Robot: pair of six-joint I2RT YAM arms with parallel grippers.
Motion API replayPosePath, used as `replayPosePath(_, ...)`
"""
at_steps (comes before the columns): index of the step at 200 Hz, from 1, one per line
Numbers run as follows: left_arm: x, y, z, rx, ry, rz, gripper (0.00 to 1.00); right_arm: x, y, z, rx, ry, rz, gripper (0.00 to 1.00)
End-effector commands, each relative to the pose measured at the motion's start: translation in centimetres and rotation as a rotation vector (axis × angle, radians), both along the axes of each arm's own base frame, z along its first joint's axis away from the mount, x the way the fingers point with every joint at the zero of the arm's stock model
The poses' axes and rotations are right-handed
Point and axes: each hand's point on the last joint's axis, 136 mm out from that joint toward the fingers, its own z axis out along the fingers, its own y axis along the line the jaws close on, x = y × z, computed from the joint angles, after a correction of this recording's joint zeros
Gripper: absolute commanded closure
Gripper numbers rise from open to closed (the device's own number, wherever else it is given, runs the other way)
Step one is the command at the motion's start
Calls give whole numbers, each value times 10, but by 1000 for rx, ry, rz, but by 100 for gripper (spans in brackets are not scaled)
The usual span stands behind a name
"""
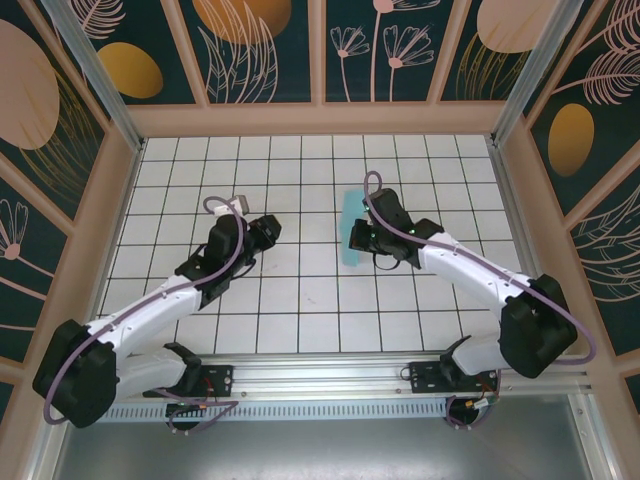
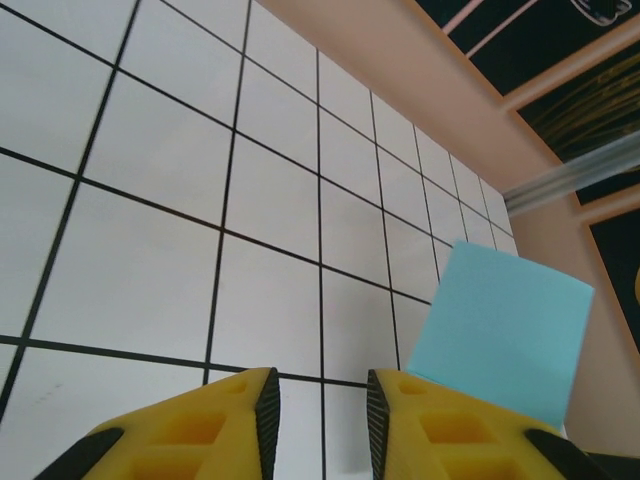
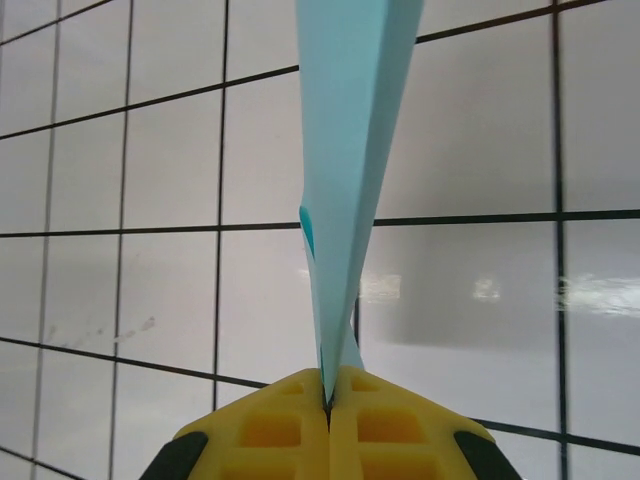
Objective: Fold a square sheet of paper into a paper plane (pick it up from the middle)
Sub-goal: Turn over the paper at the center of the table.
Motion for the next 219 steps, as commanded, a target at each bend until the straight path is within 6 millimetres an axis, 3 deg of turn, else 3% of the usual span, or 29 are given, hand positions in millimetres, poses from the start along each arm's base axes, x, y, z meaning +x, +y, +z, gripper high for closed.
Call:
replayPosePath(1,2,15,3,17,-37,67,68,-6,-23,10,-160,-24,-31,98)
replayPosePath(22,0,17,0,23,-30,68,68,-8,-24,15,-209,-34,-31,98)
replayPosePath(61,-6,18,13,33,-47,48,65,-18,-22,21,-260,-46,-17,98)
replayPosePath(104,-23,31,6,120,-28,22,62,-30,-19,17,-310,-47,9,98)
replayPosePath(173,-54,17,-22,49,79,-109,54,-47,-31,25,-455,-86,33,98)
replayPosePath(219,-56,17,-12,60,91,-117,50,-47,-30,25,-482,-108,58,99)
